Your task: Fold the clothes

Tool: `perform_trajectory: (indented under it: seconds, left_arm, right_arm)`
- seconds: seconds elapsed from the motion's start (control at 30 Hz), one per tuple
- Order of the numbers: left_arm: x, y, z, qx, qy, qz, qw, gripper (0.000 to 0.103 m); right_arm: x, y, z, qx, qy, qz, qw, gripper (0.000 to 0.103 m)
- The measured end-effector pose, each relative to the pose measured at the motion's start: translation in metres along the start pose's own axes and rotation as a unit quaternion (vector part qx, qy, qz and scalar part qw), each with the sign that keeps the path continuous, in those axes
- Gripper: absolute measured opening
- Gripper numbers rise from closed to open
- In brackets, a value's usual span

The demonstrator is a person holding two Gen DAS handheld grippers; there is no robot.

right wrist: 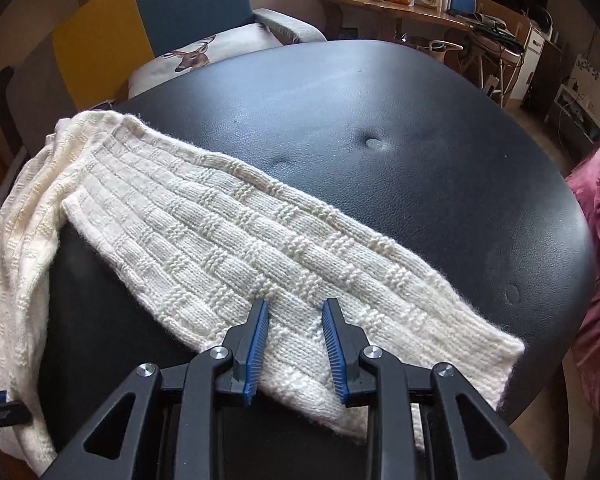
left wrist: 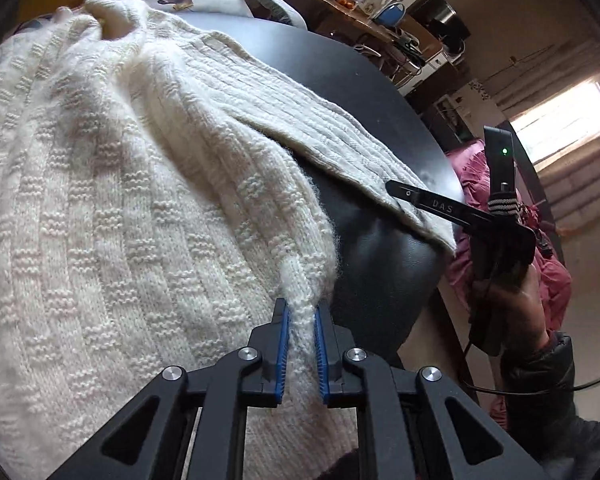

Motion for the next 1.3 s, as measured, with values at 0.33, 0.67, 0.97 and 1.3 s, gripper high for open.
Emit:
perform_trajectory:
  seconds: [0.33,0.67,0.97,1.3]
  left_arm:
    - [-0.018,-0.013,-0.006,-0.009,-0.025,0.011,0.9996,0.014]
    - [0.112,-0.113,-0.210,-0.257,0.131,-0.180,0.9404,0.014]
    - [0.158,-0.171,-0.211,-0.271,0.142,-0.244,0.9200,0.014]
    - [0.171,-0.184,-0.243,-0.309,0.110,-0.300,0.8959,0.034]
  right_arm:
    - [-0.022,0.026,-0.006,0.007,-0.091,0.015,0.996,0.028]
    - [0.143,-0.019,-0.085,-0.010,0.233,-0.126,0.964,0.033]
    - [0.240,-0.069,-0.086,0.039,0.273,-0.231,0.933,0.033]
    - [0.232,-0.061,-0.080,0.052,0.266,-0.218,0.938,0.033]
Point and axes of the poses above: each gripper's, at about its wrist camera, not at the fingertips, and z roughly the way its jaws point, x to its left, y to its top, the point moved 1 cm from there along z, roughly the way its jaws point, and after that the axes turned 14 degrees about -y, right-handed, at the moved point
